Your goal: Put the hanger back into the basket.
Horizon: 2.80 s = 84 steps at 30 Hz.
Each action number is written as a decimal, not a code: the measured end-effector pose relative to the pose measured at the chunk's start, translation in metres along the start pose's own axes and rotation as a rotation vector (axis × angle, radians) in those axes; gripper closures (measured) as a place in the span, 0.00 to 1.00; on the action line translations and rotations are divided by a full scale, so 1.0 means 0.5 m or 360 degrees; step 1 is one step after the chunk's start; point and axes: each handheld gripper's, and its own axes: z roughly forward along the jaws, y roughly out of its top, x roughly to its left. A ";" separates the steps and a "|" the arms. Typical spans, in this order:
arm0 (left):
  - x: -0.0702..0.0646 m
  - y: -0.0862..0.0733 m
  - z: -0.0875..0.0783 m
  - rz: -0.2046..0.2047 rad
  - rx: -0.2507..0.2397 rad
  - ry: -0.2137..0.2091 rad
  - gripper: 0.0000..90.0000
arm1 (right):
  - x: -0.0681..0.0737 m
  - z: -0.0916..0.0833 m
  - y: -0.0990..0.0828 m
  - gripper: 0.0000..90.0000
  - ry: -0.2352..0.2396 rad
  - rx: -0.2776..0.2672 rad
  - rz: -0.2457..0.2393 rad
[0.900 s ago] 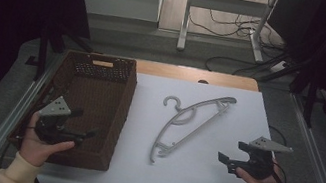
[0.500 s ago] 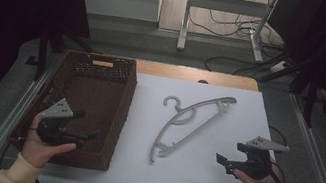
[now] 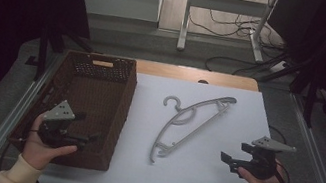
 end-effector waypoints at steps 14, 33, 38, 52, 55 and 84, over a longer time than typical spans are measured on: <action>0.003 -0.009 -0.010 -0.0037 -0.0004 0.0002 0.18 | 0.008 0.025 0.028 0.14 -0.0029 0.0012 -0.0014; 0.006 -0.014 -0.020 -0.0060 -0.0021 0.0002 0.18 | 0.021 0.109 0.114 0.15 -0.0062 0.0078 -0.0026; 0.005 -0.013 -0.020 -0.0060 -0.0021 0.0000 0.18 | 0.025 0.127 0.129 0.16 -0.0081 0.0079 -0.0028; 0.008 -0.014 -0.022 -0.0072 -0.0022 -0.0001 0.18 | 0.013 0.207 0.165 0.13 -0.0129 0.0178 0.0036; 0.009 -0.014 -0.022 -0.0077 -0.0021 -0.0002 0.18 | 0.010 0.224 0.176 0.13 -0.0162 0.0179 0.0049; 0.011 -0.016 -0.026 -0.0074 -0.0026 0.0009 0.19 | 0.004 0.397 0.222 0.32 -0.0247 0.0456 0.0175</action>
